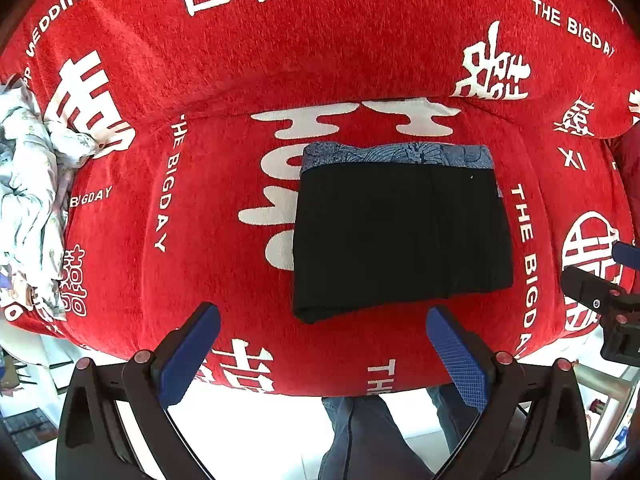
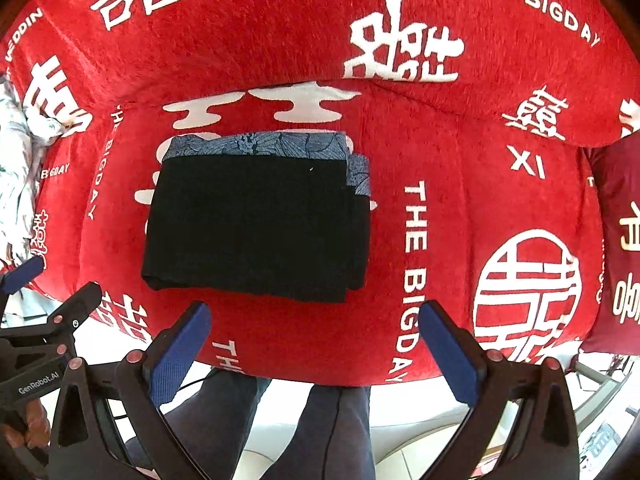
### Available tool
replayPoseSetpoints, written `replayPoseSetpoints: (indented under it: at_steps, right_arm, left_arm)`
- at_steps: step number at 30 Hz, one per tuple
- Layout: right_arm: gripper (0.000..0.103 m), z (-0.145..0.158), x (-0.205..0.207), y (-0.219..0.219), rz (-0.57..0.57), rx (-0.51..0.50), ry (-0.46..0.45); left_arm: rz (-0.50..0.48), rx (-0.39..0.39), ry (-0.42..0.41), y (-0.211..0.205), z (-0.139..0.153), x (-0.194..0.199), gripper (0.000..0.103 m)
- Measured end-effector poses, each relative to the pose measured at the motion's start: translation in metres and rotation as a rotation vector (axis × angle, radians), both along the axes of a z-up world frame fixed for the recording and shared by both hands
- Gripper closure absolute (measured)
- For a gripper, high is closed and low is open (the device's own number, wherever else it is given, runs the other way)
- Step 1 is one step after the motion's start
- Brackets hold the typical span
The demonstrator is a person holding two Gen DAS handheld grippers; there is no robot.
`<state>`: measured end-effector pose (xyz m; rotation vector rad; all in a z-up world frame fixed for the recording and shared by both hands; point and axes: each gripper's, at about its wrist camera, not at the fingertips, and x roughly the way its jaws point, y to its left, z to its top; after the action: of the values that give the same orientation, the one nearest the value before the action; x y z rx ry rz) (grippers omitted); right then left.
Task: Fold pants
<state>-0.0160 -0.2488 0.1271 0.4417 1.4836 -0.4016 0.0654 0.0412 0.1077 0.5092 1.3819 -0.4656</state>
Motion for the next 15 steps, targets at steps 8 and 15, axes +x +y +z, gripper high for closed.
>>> replayPoseSetpoints:
  at_steps: [8,15]
  right_arm:
    - [0.000,0.0016,0.0025,0.0034,0.017,-0.012,-0.003]
    - [0.000,0.0010,0.0024,0.0049,0.017,-0.012,-0.001]
  left_arm:
    - [-0.004,0.000,-0.001,-0.0002,0.0013,-0.0017,0.000]
    - [-0.004,0.002,0.003,0.0006,0.0006,-0.0019,0.000]
